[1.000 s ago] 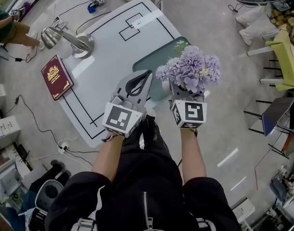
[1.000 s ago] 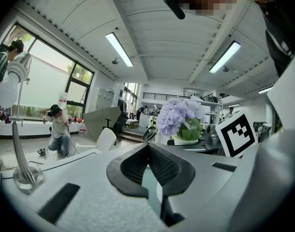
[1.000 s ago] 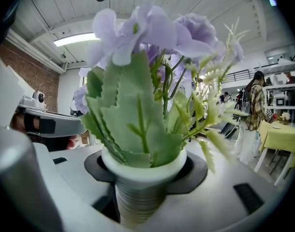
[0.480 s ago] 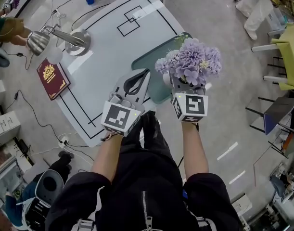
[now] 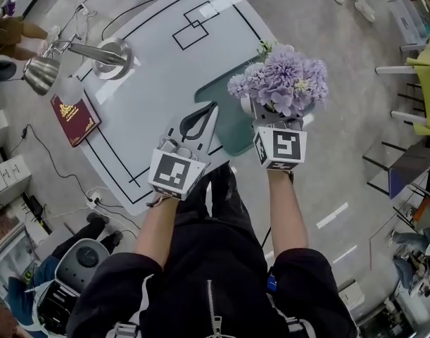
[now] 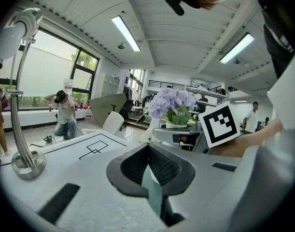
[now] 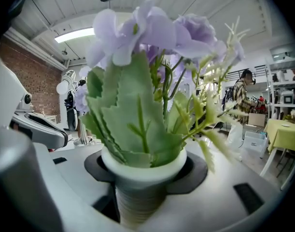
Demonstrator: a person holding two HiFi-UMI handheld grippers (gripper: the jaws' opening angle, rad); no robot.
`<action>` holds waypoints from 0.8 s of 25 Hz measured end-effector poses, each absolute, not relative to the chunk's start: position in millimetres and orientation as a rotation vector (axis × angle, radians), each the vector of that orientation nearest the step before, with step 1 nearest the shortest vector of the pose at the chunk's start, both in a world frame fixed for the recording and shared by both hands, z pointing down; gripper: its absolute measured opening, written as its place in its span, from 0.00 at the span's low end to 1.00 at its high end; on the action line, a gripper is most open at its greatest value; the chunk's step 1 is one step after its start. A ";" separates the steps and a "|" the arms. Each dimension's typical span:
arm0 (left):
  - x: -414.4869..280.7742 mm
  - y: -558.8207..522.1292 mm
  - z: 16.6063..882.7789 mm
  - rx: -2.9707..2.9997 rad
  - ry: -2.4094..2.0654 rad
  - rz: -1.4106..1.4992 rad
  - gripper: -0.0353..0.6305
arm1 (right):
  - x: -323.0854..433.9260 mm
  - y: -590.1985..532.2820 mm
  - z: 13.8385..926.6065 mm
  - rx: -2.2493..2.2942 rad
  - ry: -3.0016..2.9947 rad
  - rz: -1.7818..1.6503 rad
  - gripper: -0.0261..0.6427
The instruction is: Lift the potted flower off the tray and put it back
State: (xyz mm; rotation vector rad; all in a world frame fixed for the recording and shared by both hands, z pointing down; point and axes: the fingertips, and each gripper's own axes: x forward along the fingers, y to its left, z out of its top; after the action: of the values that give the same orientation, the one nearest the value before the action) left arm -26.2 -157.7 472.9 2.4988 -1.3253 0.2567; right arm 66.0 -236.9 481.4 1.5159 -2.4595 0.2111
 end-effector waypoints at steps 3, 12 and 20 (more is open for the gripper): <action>-31.5 -159.5 480.2 2.492 -1.330 0.263 0.06 | 60.8 -244.8 487.8 1.511 -2.471 0.179 0.41; -46.8 -159.1 492.8 2.461 -1.348 0.277 0.06 | 53.5 -250.7 491.7 1.537 -2.500 0.081 0.41; -44.0 -152.1 490.4 2.476 -1.332 0.271 0.06 | 58.8 -244.2 503.7 1.537 -2.478 0.152 0.41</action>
State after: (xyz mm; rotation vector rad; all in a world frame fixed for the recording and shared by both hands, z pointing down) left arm -44.0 -152.1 490.4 2.4763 -1.3320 0.2712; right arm 58.8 -244.2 503.7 1.5365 -2.4781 0.1519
